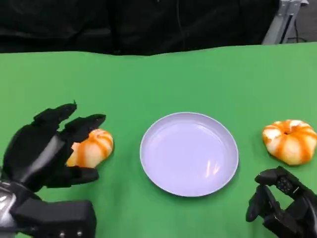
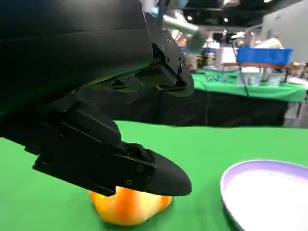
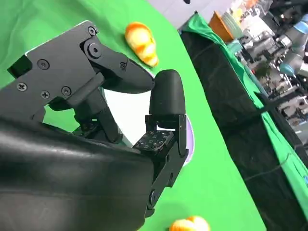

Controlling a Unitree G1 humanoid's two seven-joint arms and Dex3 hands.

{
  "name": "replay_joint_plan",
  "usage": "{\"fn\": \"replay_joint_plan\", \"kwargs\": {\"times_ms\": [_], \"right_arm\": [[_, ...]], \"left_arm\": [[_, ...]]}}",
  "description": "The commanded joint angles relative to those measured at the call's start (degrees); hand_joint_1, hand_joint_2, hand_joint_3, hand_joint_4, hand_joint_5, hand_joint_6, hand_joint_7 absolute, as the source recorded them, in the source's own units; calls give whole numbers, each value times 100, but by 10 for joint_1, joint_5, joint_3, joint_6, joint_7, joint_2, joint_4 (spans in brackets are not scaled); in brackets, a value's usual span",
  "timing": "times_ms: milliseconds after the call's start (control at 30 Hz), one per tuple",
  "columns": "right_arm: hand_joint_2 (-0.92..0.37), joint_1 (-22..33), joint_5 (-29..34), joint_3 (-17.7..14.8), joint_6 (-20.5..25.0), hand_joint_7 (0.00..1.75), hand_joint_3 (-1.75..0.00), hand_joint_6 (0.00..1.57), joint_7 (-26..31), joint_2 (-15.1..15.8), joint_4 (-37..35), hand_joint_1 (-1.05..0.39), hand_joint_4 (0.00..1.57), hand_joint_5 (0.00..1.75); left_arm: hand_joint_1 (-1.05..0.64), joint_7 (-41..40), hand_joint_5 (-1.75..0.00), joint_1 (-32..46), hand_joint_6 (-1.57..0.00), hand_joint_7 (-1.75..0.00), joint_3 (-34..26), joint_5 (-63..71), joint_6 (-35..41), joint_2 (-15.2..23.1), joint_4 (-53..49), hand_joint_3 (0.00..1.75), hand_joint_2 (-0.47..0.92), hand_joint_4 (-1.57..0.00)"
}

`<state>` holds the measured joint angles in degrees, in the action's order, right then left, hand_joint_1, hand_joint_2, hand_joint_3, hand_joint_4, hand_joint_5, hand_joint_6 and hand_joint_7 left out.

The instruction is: Grasp the bread from the table and place it into the plate.

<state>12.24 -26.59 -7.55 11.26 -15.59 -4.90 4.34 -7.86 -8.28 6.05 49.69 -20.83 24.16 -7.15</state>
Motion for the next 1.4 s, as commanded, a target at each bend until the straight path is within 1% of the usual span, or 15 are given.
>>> {"fn": "replay_joint_plan", "kwargs": {"times_ms": [33, 267, 400, 567, 700, 1033, 1200, 1400], "right_arm": [[-56, 3, 0, 0, -2, 139, -102, 84, 3, 5, 12, -17, 84, 174], [-55, 6, -1, 3, -1, 139, -103, 84, 8, 2, 17, -16, 84, 174], [-55, 5, -4, 3, 2, 137, -103, 85, 10, 2, 18, -16, 85, 171], [-55, 5, -2, 4, -1, 138, -103, 84, 10, 2, 18, -16, 85, 173], [-56, 2, -6, 1, -9, 139, -103, 83, 0, 4, 7, -16, 85, 173], [-56, 5, -3, 3, -3, 137, -102, 84, 6, 4, 14, -17, 85, 172], [-56, 5, -5, 3, -4, 138, -103, 84, 5, 3, 14, -16, 85, 172], [-55, 6, -4, 5, -7, 139, -104, 84, 5, 2, 15, -16, 84, 174]], "left_arm": [[-87, 37, -1, -45, -44, 0, 29, 14, 44, 17, -7, 8, 92, -22], [-87, 50, -1, -64, -43, 0, 56, 9, 69, 21, -19, 7, 92, -21], [-88, 55, 0, -76, -41, 0, 72, 13, 82, 25, -33, 9, 92, -17], [-87, 57, 0, -102, -41, 0, 92, 5, 94, 21, -82, 9, 92, -16], [-87, 34, -1, -125, -41, 0, 106, 1, 86, 18, -139, 9, 92, -16], [-87, -2, 0, -176, -41, 0, 137, -17, 76, 7, -263, 10, 92, -16], [-87, -15, 0, -197, -40, 0, 147, -25, 70, 1, -310, 11, 92, -16], [-86, -22, 0, -223, -40, 0, 165, -30, 83, -15, -352, 12, 92, -17]]}}
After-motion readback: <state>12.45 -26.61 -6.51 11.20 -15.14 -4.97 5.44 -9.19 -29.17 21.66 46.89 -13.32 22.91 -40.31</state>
